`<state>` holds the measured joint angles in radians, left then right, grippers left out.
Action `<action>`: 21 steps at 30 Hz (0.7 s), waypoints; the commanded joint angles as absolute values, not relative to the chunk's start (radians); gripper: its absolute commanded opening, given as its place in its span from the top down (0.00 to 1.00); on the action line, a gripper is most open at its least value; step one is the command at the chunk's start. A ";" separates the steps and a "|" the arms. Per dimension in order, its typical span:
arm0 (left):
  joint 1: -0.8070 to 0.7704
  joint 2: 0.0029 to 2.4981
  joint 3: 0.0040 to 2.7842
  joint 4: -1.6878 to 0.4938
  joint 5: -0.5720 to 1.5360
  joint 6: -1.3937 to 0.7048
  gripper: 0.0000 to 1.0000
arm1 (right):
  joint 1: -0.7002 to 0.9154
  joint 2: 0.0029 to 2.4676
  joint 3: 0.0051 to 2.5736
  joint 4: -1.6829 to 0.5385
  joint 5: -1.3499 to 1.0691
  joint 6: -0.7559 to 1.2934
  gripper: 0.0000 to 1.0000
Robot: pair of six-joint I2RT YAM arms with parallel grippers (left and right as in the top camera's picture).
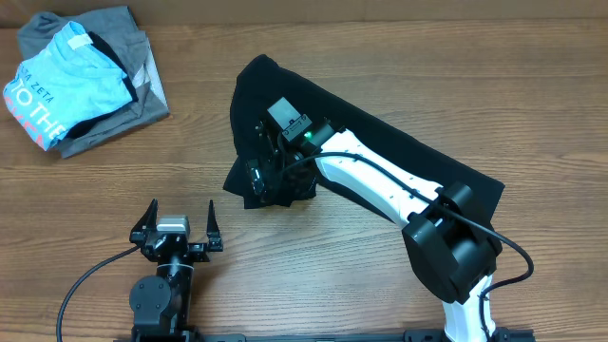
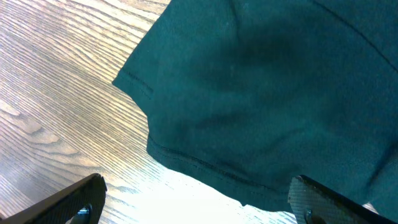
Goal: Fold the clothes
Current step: 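Lift and shake the black T-shirt with the right gripper, then release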
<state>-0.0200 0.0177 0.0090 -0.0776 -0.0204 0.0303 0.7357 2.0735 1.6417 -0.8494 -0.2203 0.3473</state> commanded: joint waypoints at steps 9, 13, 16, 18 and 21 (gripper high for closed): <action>-0.025 0.013 0.005 -0.074 -0.033 0.049 0.01 | 0.752 2.088 1.566 -0.815 -0.176 0.354 0.02; -0.025 0.013 0.005 -0.074 -0.033 0.049 0.00 | 0.752 2.088 1.513 -0.755 -0.181 0.369 0.03; -0.025 0.013 0.005 -0.074 -0.033 0.049 0.00 | 0.752 2.088 1.503 -0.733 -0.184 0.368 0.07; -0.025 0.013 0.005 -0.073 -0.033 0.049 0.00 | 0.754 2.088 1.502 -0.726 -0.199 0.368 0.11; -0.025 0.013 0.005 -0.074 -0.033 0.049 0.00 | 0.768 2.088 1.496 -0.710 -0.203 0.368 0.14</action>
